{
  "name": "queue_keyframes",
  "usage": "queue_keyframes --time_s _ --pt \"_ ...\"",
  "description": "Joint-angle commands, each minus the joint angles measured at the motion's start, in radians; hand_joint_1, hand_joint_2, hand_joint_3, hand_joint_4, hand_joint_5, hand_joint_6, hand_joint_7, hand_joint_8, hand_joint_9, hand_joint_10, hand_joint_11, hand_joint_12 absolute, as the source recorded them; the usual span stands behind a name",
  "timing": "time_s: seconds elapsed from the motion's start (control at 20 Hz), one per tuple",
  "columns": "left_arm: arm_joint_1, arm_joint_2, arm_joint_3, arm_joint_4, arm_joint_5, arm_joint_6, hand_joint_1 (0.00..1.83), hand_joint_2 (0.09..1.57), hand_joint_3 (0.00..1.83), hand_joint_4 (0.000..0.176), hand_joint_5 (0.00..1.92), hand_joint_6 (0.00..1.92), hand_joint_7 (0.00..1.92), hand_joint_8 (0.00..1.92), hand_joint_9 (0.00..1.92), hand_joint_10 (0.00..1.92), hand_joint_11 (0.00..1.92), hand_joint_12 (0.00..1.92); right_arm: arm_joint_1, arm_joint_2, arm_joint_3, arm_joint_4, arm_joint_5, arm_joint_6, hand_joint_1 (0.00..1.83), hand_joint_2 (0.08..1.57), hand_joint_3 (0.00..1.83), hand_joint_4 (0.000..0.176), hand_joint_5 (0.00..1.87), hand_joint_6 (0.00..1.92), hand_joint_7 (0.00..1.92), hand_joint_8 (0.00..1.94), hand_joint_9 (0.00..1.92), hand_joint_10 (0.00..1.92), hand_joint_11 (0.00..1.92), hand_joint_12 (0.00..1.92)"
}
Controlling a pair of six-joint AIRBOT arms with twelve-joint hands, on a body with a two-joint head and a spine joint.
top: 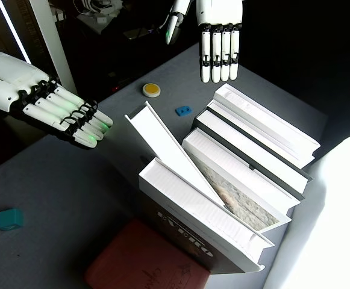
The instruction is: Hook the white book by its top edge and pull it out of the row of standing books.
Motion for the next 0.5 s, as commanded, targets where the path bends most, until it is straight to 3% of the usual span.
queue_keyframes --time_s 0.0,0.35,0.45 --pt "-0.009 0.0 -0.002 0.01 0.083 -0.003 0.0 1.24 0.0 0.0 0.0 0.0 0.0 0.0 0.0 0.0 0.01 0.01 0.001 -0.004 0.004 -0.062 0.057 0.003 0.0 1.25 0.0 0.0 0.08 0.01 0.06 0.01 0.03 0.01 0.01 0.01" --pt "-0.014 0.0 0.004 0.01 0.083 -0.004 0.0 1.24 0.0 0.0 0.01 0.01 0.0 0.0 0.0 0.0 0.01 0.01 -0.022 -0.037 0.053 -0.043 0.001 0.01 0.03 1.24 0.0 0.0 0.09 0.0 0.07 0.0 0.04 0.01 0.01 0.03" --pt "-0.016 0.0 0.002 0.01 0.083 -0.004 0.0 1.24 0.0 0.0 0.01 0.0 0.0 0.0 0.0 0.0 0.0 0.0 -0.027 -0.038 0.047 -0.043 -0.004 0.009 0.05 1.24 0.0 0.0 0.11 0.0 0.09 0.0 0.07 0.0 0.0 0.14"
